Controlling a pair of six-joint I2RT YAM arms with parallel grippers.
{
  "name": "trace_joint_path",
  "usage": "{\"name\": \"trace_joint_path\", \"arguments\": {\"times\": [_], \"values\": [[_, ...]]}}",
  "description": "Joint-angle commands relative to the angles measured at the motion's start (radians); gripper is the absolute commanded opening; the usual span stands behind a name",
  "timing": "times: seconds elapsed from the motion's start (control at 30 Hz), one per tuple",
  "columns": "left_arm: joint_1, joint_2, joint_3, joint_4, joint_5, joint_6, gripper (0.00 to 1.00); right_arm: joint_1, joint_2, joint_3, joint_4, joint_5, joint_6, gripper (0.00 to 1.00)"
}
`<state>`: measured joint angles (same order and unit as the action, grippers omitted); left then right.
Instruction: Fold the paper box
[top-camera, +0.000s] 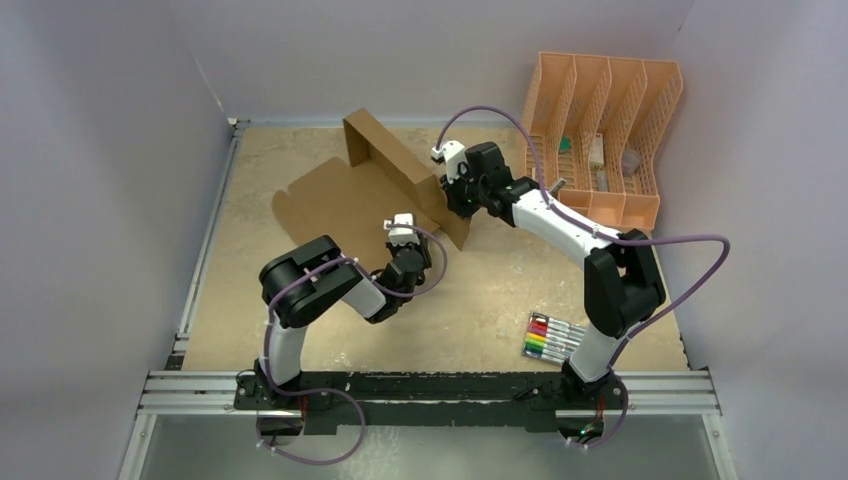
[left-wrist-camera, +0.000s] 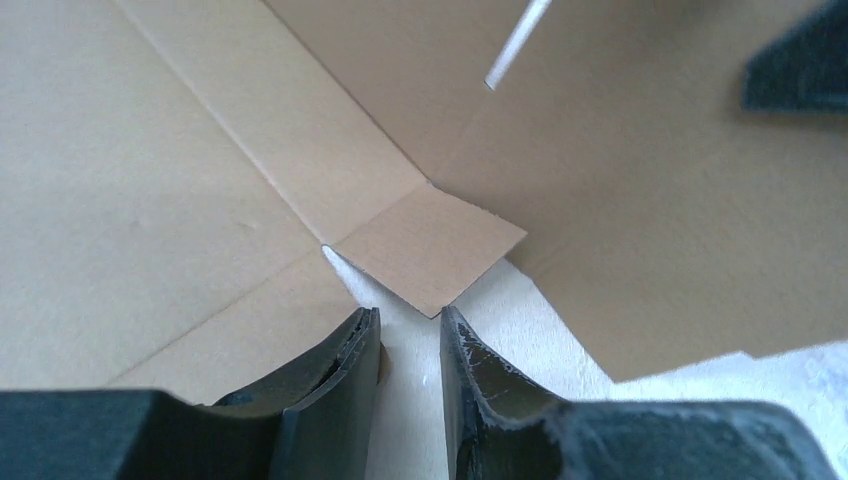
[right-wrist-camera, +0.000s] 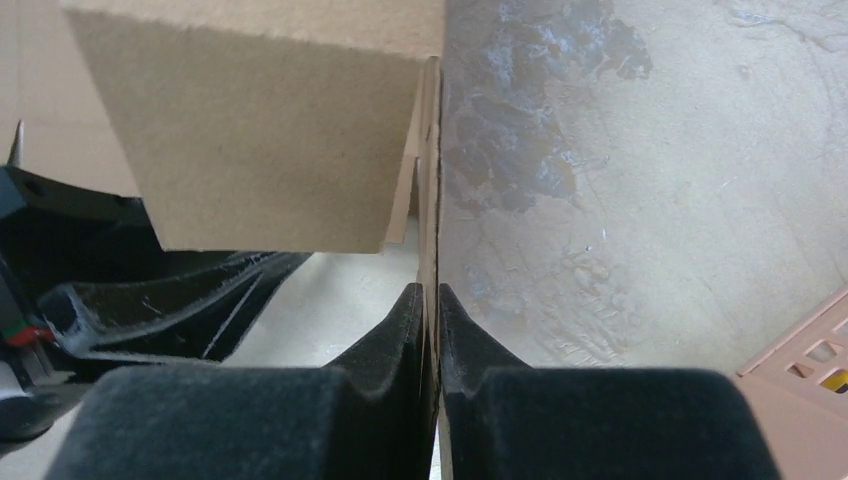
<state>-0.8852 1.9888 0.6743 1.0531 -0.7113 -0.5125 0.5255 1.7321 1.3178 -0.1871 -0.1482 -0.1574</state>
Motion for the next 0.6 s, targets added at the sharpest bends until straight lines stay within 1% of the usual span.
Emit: {"name": "trace_joint_path", "arguments": {"times": [0.0,0.17,0.37,0.57], "values": [[0.031,-0.073,-0.005,0.068,-0.031,-0.059,0.29,0.007,-0.019,-0.005,-0.015,0.001,-0.008,0.09],[0.049,-0.082,0.026,0.074,-0.027,-0.047,0.35,0.013,-0.014,0.006,-0.021,-0.001,-0.013,0.09],[0.065,-0.085,0.052,0.072,-0.040,-0.030,0.46,0.021,-0.012,0.014,-0.027,0.002,-0.019,0.09],[0.092,-0.111,0.025,0.044,-0.068,-0.078,0.49,0.028,-0.005,0.015,-0.028,0.001,-0.023,0.09]]}}
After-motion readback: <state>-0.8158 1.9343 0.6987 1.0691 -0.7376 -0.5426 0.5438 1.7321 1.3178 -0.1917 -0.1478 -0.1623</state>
